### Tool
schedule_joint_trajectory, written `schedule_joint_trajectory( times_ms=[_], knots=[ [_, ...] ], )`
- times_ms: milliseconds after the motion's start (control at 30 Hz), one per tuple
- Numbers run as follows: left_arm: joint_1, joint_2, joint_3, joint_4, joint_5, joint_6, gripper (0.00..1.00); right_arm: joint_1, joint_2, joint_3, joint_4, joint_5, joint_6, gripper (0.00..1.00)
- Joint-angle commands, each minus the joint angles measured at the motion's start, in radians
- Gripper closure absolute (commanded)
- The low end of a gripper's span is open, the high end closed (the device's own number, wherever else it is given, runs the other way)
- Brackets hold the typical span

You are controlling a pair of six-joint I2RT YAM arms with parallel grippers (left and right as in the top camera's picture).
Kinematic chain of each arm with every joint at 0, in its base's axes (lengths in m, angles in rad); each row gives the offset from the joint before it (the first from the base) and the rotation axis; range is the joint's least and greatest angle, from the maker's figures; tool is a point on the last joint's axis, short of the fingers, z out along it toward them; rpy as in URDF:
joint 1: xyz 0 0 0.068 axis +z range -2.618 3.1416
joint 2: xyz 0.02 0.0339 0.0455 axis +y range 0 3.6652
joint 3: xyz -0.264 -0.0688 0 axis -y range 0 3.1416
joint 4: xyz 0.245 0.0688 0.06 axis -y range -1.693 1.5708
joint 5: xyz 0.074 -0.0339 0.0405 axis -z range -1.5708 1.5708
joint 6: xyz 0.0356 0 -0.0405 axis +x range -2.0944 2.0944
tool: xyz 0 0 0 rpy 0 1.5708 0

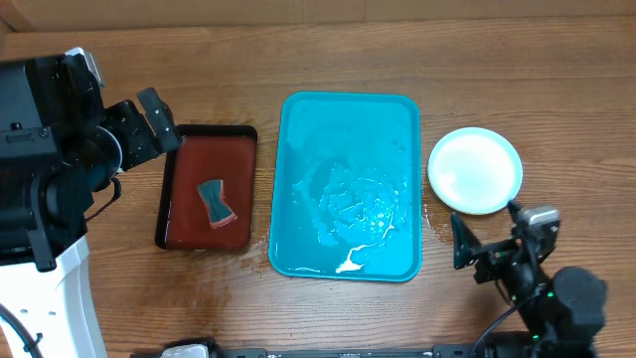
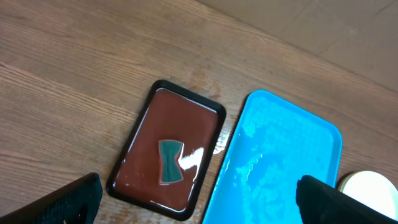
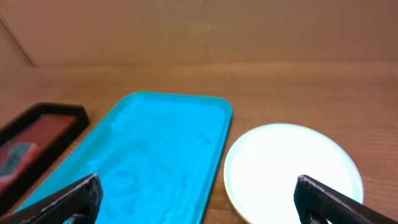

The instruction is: Clean dirty plates on tray and stack at the side

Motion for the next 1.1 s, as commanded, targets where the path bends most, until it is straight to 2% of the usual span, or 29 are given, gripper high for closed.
schedule_joint_trajectory(
  times_ms=[0, 100, 367, 1067],
  knots=[
    [0.002, 0.008, 0.013, 0.002, 0.011, 0.0, 0.0, -0.005, -0.109, -0.118, 0.076, 0.001, 0.003, 0.0],
    [0.002, 0.008, 0.013, 0.002, 0.011, 0.0, 0.0, -0.005, -0.178, -0.207, 0.161, -0.001, 0.003, 0.0],
    [0.002, 0.008, 0.013, 0.002, 0.011, 0.0, 0.0, -0.004, -0.179, -0.392, 0.489, 0.0, 0.002, 0.0],
    [0.002, 0.008, 0.013, 0.002, 0.011, 0.0, 0.0, 0.002, -0.179, -0.388, 0.485, -0.008, 0.002, 0.0]
  ],
)
